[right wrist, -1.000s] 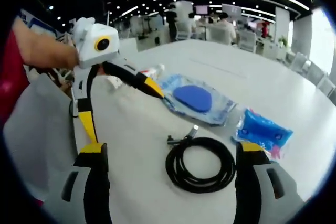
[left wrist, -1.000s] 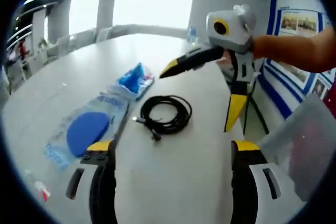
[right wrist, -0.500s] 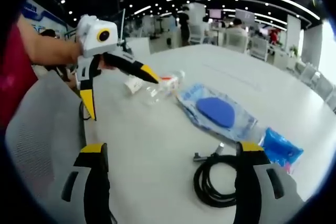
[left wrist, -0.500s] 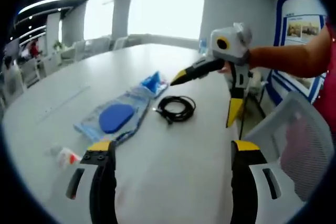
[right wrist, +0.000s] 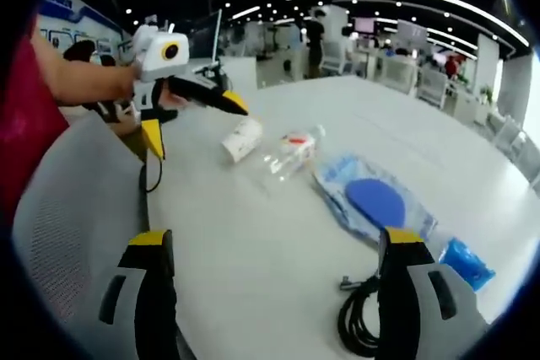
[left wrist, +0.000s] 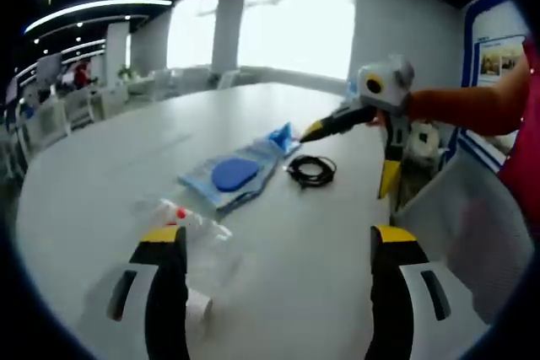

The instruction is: Arrange the tabletop items into an orderly group along one side of the table until the central work area is clear of visible clutter.

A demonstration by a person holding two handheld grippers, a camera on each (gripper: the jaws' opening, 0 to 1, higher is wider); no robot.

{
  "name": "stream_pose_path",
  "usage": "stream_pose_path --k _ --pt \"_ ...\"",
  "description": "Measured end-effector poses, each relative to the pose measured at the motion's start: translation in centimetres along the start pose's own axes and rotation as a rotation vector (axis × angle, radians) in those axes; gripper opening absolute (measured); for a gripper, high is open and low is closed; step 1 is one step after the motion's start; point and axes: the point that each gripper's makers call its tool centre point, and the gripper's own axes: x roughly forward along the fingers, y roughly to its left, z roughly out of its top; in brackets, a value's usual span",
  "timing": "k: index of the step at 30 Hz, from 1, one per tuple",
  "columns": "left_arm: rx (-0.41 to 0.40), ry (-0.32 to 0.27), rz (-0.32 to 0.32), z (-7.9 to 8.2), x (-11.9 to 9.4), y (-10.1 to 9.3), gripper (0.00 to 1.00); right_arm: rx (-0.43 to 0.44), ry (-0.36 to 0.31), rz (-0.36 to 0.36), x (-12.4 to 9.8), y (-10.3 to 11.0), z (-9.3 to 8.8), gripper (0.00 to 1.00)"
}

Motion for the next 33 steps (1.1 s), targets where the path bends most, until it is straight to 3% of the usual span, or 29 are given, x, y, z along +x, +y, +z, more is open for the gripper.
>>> stream_pose_path --k 14,23,33 --pt "-0.067 -0.040 0.104 -2.3 -5.8 3.2 0.84 -0.047 0.009 0.056 2.9 3.1 2.7 1.00" --pt "-0.091 -0.061 0.139 -2.9 -7.6 4.5 0.84 -0.066 0.009 0.088 5.2 4.3 4.4 1.00" --pt "-0.114 -0.083 0.148 -2.7 -7.8 5.8 0.83 -0.059 0.004 0.083 7.9 4.5 5.9 1.00"
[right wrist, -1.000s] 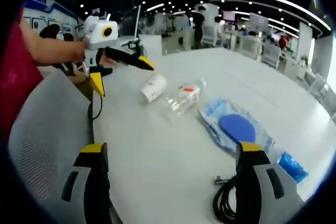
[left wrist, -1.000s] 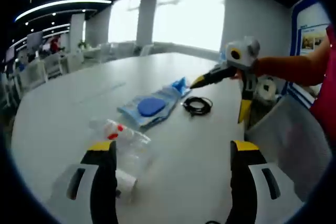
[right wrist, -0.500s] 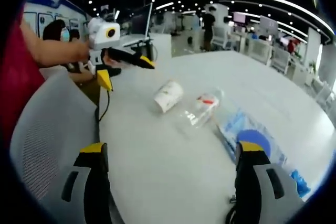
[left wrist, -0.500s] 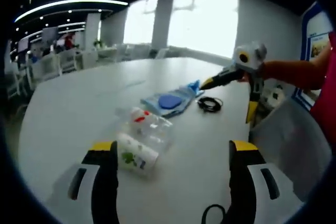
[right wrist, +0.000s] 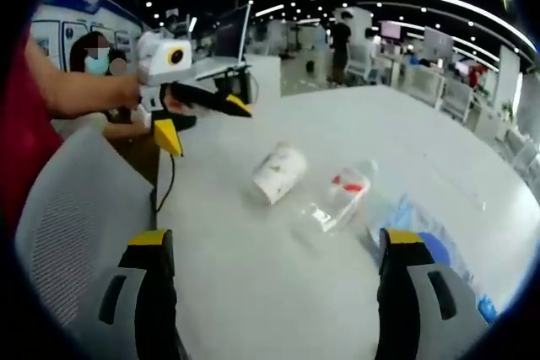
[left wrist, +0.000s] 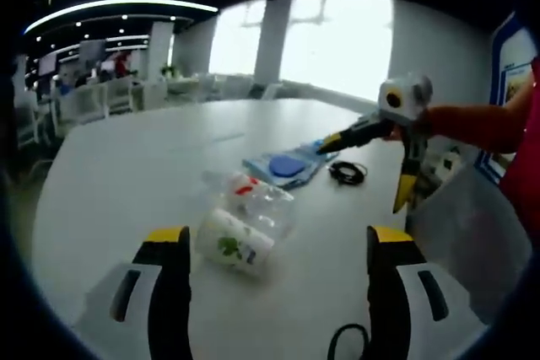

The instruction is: Arrange the tabletop items into an orderly group along one side of the table until the central work area is clear of visible clutter.

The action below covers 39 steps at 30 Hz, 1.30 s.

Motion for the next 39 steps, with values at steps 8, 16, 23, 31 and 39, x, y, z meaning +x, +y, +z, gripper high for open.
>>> stream_pose_path --k 8,16,23,31,39 --pt "-0.004 -0.006 -0.018 0.6 1.1 0.3 0.81 0.017 -0.003 -0.021 1.5 -1.0 1.0 1.00" --pt "0.001 -0.005 -0.040 1.0 2.0 0.1 0.80 0.026 0.019 -0.057 2.1 -2.8 1.6 0.99" --pt "-0.014 -0.013 -0.041 0.6 2.0 0.3 0.79 0.070 0.057 -0.106 3.1 -4.8 2.3 0.89" --pt "-0.032 -0.025 -0.031 0.3 1.4 0.8 0.78 0.153 0.154 -0.137 5.0 -6.0 2.5 0.78" --pt "-0.046 -0.042 -0.034 0.1 1.3 0.9 0.77 0.212 0.253 -0.173 7.2 -7.7 2.6 0.72"
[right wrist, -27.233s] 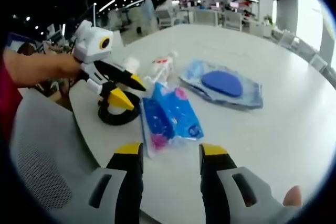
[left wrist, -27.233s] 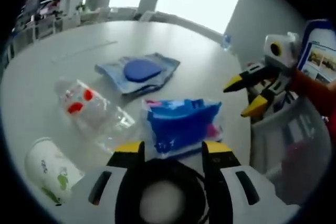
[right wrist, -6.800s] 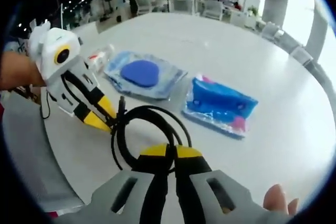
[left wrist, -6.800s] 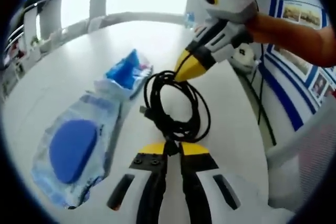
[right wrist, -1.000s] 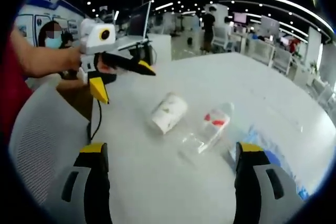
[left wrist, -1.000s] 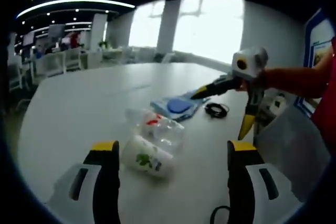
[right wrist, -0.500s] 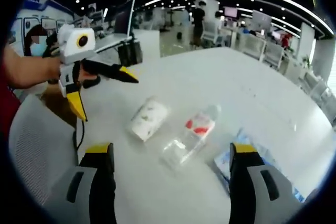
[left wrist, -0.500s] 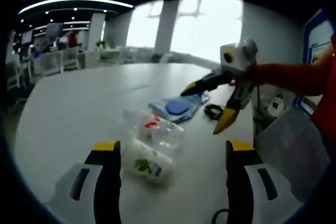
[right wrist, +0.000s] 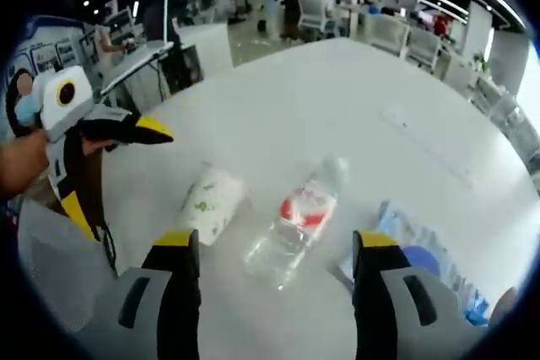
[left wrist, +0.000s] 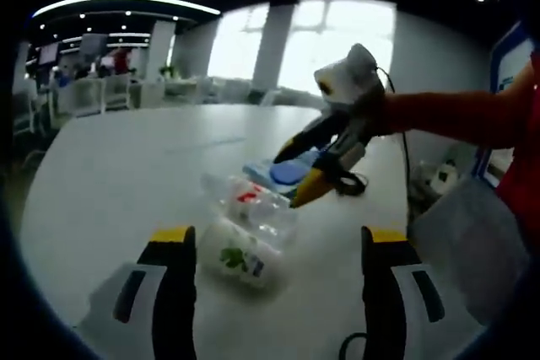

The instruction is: Arrange the tabletop items into an orderly group along one side of the table until the central work area is clear of visible clutter.

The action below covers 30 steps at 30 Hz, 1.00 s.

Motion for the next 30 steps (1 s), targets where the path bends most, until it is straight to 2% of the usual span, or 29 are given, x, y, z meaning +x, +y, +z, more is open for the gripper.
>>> stream_pose_path --k 6,14,22,26,30 --pt "-0.008 0.001 -0.004 -0.4 -0.1 0.1 0.76 0.040 0.049 -0.010 1.6 -0.5 0.5 0.64" --pt "-0.011 0.000 -0.010 -0.4 0.0 0.2 0.75 0.117 0.129 -0.042 3.3 -1.6 0.1 0.56" --pt "-0.023 0.001 -0.017 -0.9 0.2 0.3 0.75 0.168 0.215 -0.072 4.9 -2.4 -0.7 0.51" --pt "-0.032 0.002 -0.017 -1.3 0.3 0.3 0.75 0.186 0.227 -0.082 5.6 -2.5 -0.5 0.50" --pt "-0.039 -0.003 -0.017 -1.5 0.2 0.3 0.75 0.197 0.265 -0.093 6.3 -2.4 -1.3 0.51"
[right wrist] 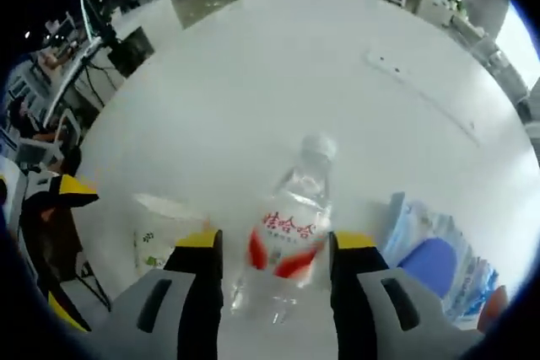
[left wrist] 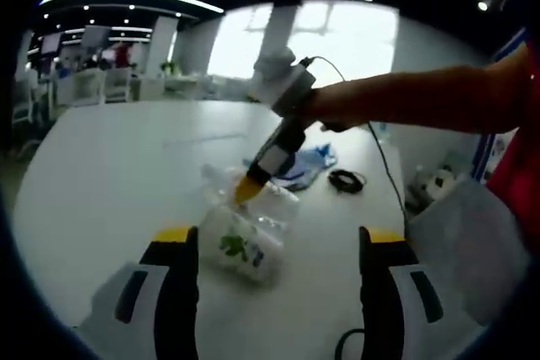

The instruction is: Arrange the tabletop items into an orderly group along one side of the table until the central work area is clear of visible clutter.

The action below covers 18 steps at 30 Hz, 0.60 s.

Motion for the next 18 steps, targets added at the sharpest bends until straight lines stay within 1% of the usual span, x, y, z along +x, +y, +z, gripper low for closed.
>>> stream_pose_path --k 6,11,14,18 --pt "-0.002 0.000 0.002 0.0 -0.2 0.4 0.74 0.016 0.024 -0.007 0.8 -0.3 -0.3 0.49" --pt "0.001 -0.013 0.002 0.3 -0.3 0.6 0.74 0.034 0.045 -0.012 1.5 -0.3 -0.5 0.47" --pt "-0.002 -0.011 0.002 0.2 -0.3 0.7 0.74 0.048 0.061 -0.017 1.9 -0.5 -0.7 0.46" --pt "-0.008 -0.007 0.002 -0.2 -0.4 0.8 0.74 0.057 0.071 -0.021 2.3 -0.5 -0.8 0.47"
